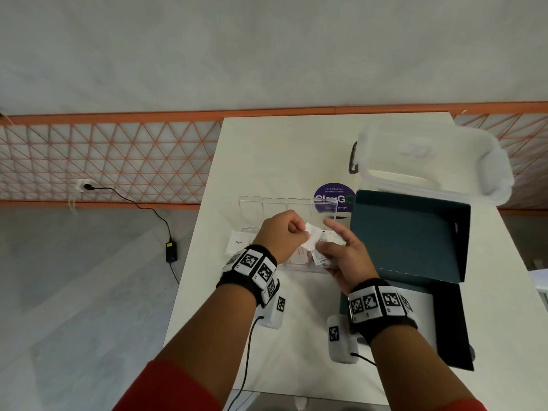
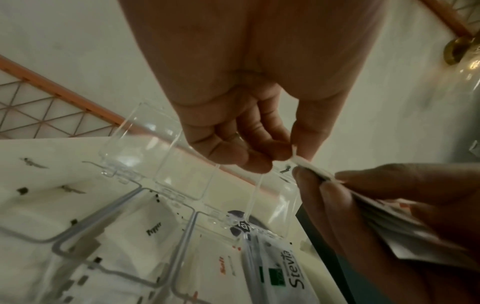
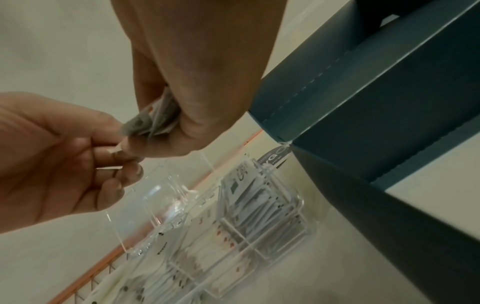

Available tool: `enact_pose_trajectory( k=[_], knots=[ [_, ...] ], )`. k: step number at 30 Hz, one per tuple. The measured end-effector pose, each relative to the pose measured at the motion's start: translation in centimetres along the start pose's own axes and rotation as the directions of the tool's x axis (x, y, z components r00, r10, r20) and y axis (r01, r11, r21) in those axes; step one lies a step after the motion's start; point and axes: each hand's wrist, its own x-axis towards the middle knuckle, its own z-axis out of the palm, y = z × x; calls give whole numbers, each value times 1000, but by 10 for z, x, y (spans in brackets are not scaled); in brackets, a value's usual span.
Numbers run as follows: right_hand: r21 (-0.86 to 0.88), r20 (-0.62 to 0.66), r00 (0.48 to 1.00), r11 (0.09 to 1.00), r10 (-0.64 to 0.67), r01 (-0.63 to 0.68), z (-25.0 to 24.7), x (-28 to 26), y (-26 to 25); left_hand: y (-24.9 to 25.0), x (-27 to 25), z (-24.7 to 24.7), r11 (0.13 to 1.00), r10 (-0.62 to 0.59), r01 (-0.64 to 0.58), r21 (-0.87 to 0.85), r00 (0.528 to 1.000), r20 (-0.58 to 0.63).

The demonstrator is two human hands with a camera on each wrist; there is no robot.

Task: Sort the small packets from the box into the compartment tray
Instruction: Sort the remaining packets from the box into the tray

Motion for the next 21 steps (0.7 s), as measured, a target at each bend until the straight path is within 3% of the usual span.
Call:
enact_pose_trajectory(
  k=[4,8,14,21],
  knots=[
    [-4,-30,999,1000,-15,14,6,4,4,-5,-2,-4,999,31,-29,-38,998,57],
    [41,-47,999,999,-8,10,8,6,5,-16,3,-11,999,2,-2,-44,1000,11],
    [184,-58,998,983,-4,15,-3,6,3,-31,7,-4,995,-75,74,68,997,15],
    [164,-60,998,986,-4,14,-14,3,-1,-40,12,21,973,-117,102,206,991,63]
  ],
)
